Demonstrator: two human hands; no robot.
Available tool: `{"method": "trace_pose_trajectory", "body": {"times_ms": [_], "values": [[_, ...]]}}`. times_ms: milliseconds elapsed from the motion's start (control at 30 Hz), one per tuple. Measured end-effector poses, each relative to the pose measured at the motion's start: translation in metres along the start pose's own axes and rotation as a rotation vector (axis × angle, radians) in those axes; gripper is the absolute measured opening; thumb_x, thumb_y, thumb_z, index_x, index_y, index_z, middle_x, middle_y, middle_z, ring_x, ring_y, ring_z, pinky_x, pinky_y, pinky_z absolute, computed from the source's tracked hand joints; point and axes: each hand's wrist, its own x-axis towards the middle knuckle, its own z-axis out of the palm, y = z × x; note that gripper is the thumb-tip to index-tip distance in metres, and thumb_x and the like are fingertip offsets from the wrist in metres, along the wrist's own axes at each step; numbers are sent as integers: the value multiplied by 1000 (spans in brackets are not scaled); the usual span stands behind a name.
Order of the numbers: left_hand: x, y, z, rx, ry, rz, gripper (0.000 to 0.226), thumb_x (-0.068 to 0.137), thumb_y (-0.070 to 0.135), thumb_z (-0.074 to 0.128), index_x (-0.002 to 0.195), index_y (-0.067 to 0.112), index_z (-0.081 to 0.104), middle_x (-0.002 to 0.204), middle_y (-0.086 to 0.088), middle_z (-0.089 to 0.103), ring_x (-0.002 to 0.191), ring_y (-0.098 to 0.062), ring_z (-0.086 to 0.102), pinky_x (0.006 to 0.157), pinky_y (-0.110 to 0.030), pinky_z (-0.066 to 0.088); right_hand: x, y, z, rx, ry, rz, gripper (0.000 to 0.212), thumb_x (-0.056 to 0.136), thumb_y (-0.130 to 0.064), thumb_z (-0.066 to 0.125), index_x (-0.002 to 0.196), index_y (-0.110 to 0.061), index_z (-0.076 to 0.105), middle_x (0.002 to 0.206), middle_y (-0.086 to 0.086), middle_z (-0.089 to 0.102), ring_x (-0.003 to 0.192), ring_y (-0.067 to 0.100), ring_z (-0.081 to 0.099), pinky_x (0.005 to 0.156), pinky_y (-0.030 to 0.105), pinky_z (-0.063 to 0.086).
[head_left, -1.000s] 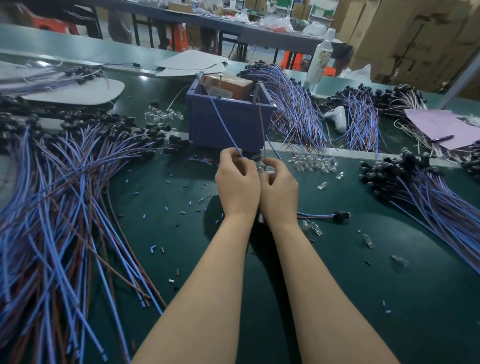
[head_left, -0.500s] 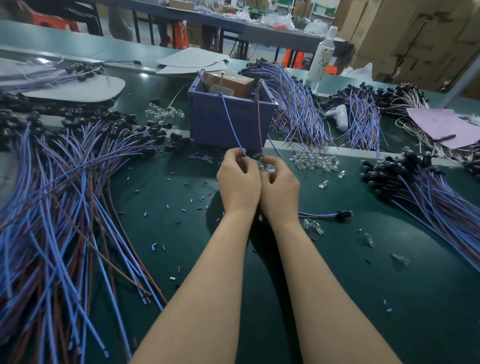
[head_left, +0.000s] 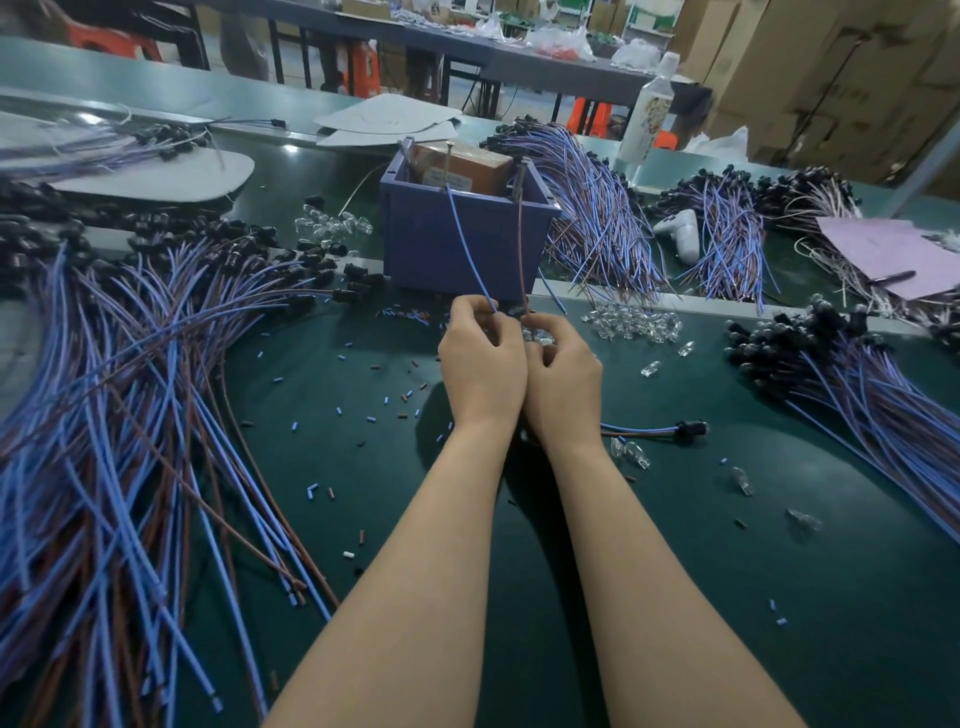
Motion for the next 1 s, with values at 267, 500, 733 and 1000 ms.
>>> {"method": "trace_pose_trajectory", "body": {"times_ms": [267,500,733,1000], "values": [[-5,3,2,3,19,43,8,91,9,52,92,15,46,80,5,54,79,-20,56,70,-20,39,2,2,-1,32,-8,28,26,88,-10,51,110,-15,63,76,5,65,68,19,52,67,28,41],[-1,0,1,-2,2,7,7,90,8,53,91,14,49,74,16,52,71,-5,53,60,-4,35,1,1,-1,9,-10,4,25,87,-9,50,106,-16,64,85,10,69,74,23,57,71,31,44],[1,0,1,9,-16,-17,9,90,8,52,99,11,56,75,18,52,80,-14,55,68,-11,35,0,1,-1,-2,-11,-2,24,88,-11,51,106,-17,65,85,9,70,82,26,62,75,33,47],[3,1,-1,18,-47,-44,15,91,8,51,103,9,60,77,13,55,84,-16,56,71,-15,38,0,1,-1,-7,-14,-23,23,88,-11,51,106,-17,65,83,11,70,80,29,62,77,39,50]]}}
